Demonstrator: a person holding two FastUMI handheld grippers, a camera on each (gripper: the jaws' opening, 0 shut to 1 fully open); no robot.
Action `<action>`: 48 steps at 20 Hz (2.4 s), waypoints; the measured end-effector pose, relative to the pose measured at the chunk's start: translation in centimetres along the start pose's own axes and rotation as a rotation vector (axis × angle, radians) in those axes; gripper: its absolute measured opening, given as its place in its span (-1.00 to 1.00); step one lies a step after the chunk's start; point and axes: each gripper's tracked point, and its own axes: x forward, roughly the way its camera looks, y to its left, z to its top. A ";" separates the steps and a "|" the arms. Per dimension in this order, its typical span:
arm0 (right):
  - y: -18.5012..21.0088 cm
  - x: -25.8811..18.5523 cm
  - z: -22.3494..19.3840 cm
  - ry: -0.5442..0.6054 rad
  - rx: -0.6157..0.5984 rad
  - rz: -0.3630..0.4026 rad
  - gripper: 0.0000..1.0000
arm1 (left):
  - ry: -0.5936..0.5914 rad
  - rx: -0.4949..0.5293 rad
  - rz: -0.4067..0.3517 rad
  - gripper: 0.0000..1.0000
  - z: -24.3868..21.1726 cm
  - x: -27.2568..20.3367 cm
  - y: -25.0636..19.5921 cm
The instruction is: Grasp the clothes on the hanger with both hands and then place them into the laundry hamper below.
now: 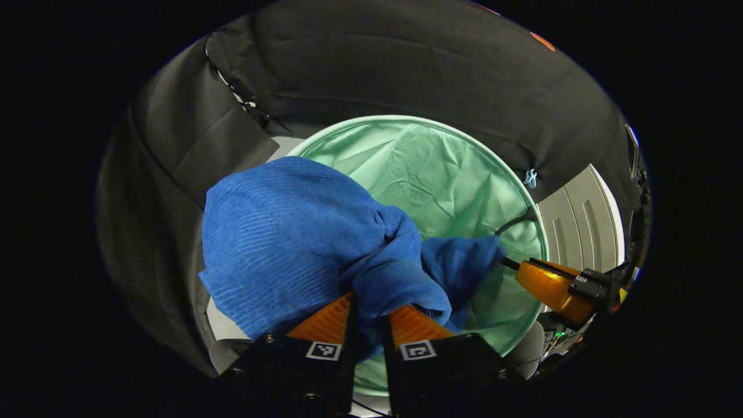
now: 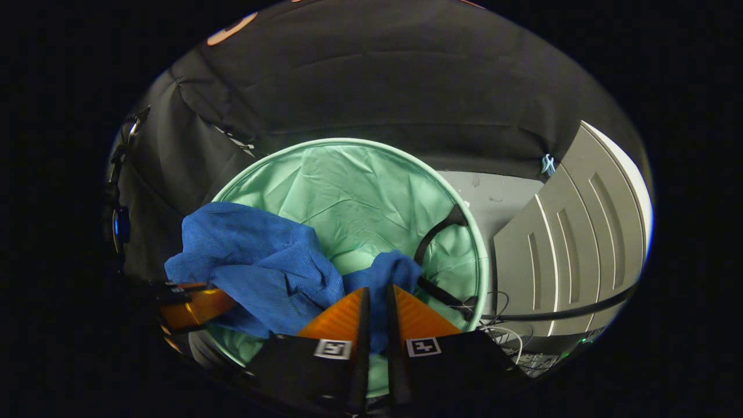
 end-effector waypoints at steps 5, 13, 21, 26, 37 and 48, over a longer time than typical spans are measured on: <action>0.8 -1.0 0.0 -0.035 -0.021 0.001 -0.06 | 0.005 -0.001 -0.017 0.52 -0.1 -0.6 -0.4; -0.4 -5.0 1.9 -0.181 -0.050 -0.088 0.99 | -0.148 0.017 0.004 0.89 3.4 -5.4 0.5; 2.0 -13.5 6.4 -0.338 -0.015 -0.019 0.99 | -0.324 0.026 -0.054 0.90 7.6 -14.8 -1.3; 3.7 -22.2 13.2 -0.523 0.001 0.016 0.99 | -0.475 0.101 -0.061 0.89 12.0 -22.5 -2.5; 10.3 -44.4 24.9 -0.921 -0.268 -0.027 0.97 | -0.927 0.077 -0.064 0.89 21.6 -44.6 -3.9; 11.7 -54.9 24.3 -1.145 -0.244 0.035 0.87 | -1.239 0.100 0.008 0.82 22.9 -52.5 -1.6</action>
